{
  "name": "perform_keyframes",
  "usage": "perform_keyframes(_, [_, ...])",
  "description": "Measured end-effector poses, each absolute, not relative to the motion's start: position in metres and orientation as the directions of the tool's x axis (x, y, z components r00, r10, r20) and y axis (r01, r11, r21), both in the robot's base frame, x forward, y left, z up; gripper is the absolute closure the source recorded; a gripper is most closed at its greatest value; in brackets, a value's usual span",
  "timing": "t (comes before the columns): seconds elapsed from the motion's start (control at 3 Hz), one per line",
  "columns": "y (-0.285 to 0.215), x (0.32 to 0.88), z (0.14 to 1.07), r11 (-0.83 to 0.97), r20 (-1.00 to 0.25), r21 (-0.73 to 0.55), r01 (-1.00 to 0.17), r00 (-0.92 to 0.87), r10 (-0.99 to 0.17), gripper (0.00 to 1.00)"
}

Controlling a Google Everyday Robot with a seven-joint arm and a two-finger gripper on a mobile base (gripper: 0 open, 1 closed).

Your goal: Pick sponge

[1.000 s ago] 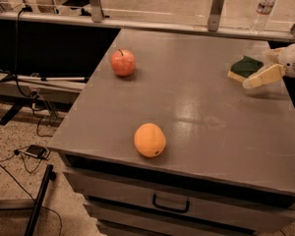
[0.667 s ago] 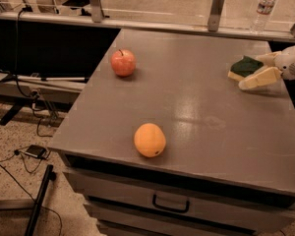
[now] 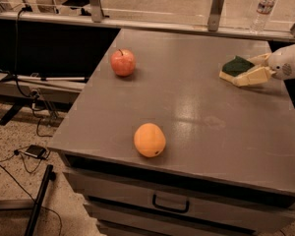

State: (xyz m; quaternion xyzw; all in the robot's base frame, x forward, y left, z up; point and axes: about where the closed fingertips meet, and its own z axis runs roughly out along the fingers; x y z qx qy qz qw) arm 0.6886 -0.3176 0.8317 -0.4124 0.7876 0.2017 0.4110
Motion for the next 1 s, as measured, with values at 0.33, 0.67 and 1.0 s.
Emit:
perform_keyframes(0.33, [-0.306,0.687,0.848,0.556,-0.850,0.021,-0.831,-0.308,-0.428,0.93])
perform_keyframes(0.67, [-0.315,0.671,0.904,0.565,-0.883,0.001,-0.825,-0.266,-0.386,1.00])
perform_keyframes(1.0, [-0.315,0.671,0.905,0.566,-0.884,0.000,-0.825,-0.265,-0.386,1.00])
